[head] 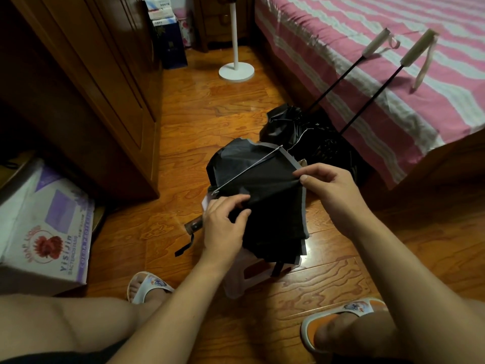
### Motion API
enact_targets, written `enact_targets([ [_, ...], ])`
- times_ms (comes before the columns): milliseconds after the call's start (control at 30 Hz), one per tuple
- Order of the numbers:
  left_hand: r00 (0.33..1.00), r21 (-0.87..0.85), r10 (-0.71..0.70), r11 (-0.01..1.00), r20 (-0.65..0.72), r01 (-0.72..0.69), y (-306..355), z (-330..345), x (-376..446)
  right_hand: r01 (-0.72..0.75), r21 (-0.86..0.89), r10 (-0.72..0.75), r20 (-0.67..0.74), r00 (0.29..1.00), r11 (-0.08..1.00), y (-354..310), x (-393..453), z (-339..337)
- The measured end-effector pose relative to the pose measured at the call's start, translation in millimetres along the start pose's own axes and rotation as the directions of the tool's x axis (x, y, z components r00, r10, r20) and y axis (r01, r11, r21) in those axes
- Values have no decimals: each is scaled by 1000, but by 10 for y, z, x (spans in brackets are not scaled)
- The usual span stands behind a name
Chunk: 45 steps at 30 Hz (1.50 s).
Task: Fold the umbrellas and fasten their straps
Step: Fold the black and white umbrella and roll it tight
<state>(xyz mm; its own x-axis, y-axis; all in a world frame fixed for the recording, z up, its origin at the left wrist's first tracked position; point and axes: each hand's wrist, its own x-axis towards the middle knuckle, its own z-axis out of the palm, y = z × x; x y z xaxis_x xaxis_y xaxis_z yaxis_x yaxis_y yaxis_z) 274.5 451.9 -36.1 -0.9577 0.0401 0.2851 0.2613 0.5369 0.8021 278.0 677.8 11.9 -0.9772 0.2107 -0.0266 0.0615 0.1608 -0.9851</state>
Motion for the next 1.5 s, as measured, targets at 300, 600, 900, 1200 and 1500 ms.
enact_targets([
  [300, 997, 149, 68, 987, -33, -63, -72, 66, -112, -78, -23, 80, 67, 995, 997, 62, -54, -45],
  [600, 908, -339, -414, 846, 66, 410, 342, -59, -126, -49, -184, 47, -11, 999, 982, 60, -58, 2],
  [900, 621, -747, -661, 135, 421, 651, 415, -138, 37, -79, -175, 81, 3, 997, 981, -16, -281, 10],
  [1200, 615, -581, -686, 335, 389, 741, 303, 4, 34, -279, -15, 273, -162, 948, 960, 92, -309, -38],
  [1500, 424, -575, -771, 92, 475, 813, 218, 61, -69, -431, 16, 425, -212, 880, 902, 248, -237, -31],
])
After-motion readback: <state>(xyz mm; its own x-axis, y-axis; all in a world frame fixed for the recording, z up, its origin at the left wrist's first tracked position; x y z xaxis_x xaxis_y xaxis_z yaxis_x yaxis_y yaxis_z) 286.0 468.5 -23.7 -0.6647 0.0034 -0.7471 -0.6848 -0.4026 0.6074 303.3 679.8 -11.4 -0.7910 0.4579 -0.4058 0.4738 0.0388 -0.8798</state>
